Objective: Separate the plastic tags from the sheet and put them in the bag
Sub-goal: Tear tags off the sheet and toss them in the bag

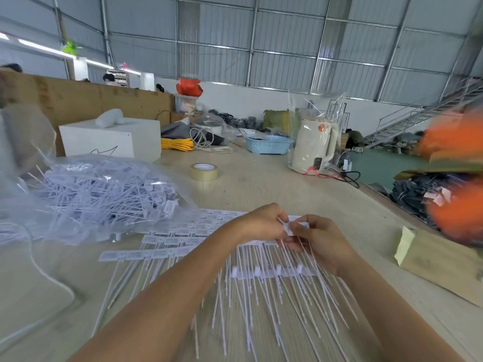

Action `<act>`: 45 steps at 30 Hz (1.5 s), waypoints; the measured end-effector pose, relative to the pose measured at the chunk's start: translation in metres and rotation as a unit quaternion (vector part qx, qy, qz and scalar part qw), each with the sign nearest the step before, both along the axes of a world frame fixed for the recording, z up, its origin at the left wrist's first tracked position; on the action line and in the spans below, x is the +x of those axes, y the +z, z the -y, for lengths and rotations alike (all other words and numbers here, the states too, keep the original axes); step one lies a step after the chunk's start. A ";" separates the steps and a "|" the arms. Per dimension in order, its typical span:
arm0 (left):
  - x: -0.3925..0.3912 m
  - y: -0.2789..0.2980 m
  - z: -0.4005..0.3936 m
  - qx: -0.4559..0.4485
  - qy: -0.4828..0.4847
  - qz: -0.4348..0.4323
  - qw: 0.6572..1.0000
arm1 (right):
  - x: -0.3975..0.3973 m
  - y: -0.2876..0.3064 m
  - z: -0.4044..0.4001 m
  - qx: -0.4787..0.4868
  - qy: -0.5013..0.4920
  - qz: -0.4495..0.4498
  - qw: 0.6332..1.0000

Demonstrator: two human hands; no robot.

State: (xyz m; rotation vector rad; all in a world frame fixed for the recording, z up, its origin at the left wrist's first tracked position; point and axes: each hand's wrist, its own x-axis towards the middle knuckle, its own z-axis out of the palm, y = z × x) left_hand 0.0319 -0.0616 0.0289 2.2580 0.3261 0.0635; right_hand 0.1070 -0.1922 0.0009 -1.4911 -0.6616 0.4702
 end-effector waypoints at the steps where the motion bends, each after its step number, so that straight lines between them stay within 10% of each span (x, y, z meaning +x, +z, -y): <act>1: -0.002 0.001 -0.002 -0.006 -0.003 -0.009 1.000 | 0.001 0.000 0.001 0.002 -0.005 0.016 1.000; 21: -0.009 -0.001 -0.005 0.046 0.000 0.018 0.999 | 0.003 -0.007 0.001 -0.054 0.033 0.071 0.995; 31: -0.008 0.004 -0.007 -0.053 0.064 0.000 0.997 | -0.003 -0.005 -0.007 -0.039 -0.056 0.304 0.950; 36: -0.013 0.009 -0.014 -0.127 0.051 -0.037 0.990 | 0.009 -0.005 0.000 -0.071 -0.101 0.478 0.870; 45: -0.016 0.007 -0.017 -0.038 0.020 -0.016 0.999 | 0.021 0.020 0.023 0.066 -0.133 0.052 0.988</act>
